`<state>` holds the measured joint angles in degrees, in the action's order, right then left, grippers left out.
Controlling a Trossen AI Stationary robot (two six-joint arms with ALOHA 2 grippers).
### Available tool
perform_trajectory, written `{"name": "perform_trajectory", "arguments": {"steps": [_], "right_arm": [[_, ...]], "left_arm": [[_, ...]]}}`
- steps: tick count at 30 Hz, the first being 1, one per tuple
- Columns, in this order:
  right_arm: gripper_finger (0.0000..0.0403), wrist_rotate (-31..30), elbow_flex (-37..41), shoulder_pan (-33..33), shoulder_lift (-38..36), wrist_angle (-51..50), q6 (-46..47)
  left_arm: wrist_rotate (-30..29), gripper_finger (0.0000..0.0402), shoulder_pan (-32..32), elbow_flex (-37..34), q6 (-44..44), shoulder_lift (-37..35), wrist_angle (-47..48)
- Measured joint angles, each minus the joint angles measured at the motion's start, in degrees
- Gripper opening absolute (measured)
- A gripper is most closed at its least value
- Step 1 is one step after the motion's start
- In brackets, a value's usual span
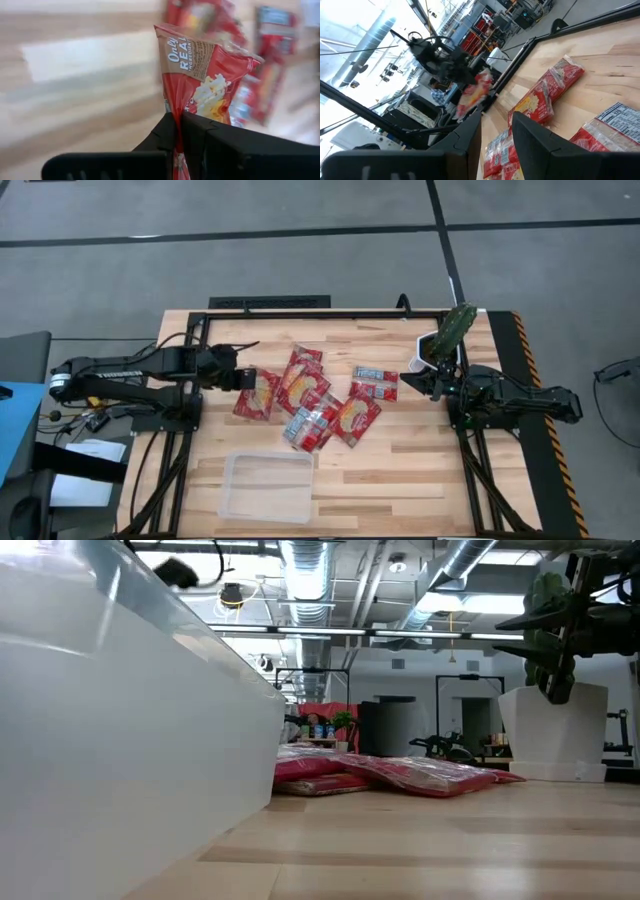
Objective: Sort popcorn bags into baskets
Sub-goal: Put the popcorn bag into the transparent bin
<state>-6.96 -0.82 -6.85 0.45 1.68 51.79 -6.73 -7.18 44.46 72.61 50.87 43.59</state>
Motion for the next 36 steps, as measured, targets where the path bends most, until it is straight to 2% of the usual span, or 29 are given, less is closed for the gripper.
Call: {"name": "perform_trajectory", "arguments": {"steps": [5, 11, 17, 20, 27, 31, 36], "right_arm": [[0.0134, 0.02, 0.02, 0.00, 0.00, 0.01, -1.23], [0.0139, 0.03, 0.02, 0.00, 0.00, 0.00, -1.27], [0.0134, 0.17, 0.02, 0.00, 0.00, 0.02, -1.28], [0.0132, 0.20, 0.02, 0.00, 0.00, -0.10, -1.30], [0.0138, 0.24, 0.02, 0.00, 0.00, -0.50, -1.29], [0.0139, 0.29, 0.00, 0.00, 0.00, -0.90, -1.29], [0.0133, 0.35, 0.00, 0.00, 0.00, -0.99, -1.28]], "left_arm": [[-3.07, 0.0000, 9.08, 1.89, 10.01, 0.17, 0.67], [-8.23, 0.0000, 23.73, 1.93, 24.97, 2.27, 0.34], [-13.34, 0.0000, 38.22, 2.99, 41.03, 7.63, -0.85], [-14.83, 0.0000, 43.52, 5.47, 45.90, 11.34, -0.46], [-14.47, 0.0000, 51.20, 12.25, 53.43, 22.04, 2.92], [-14.12, 0.0000, 53.70, 12.77, 58.69, 26.53, 3.93], [-12.49, 0.0000, 54.87, 12.77, 59.52, 30.38, 3.64]]}}
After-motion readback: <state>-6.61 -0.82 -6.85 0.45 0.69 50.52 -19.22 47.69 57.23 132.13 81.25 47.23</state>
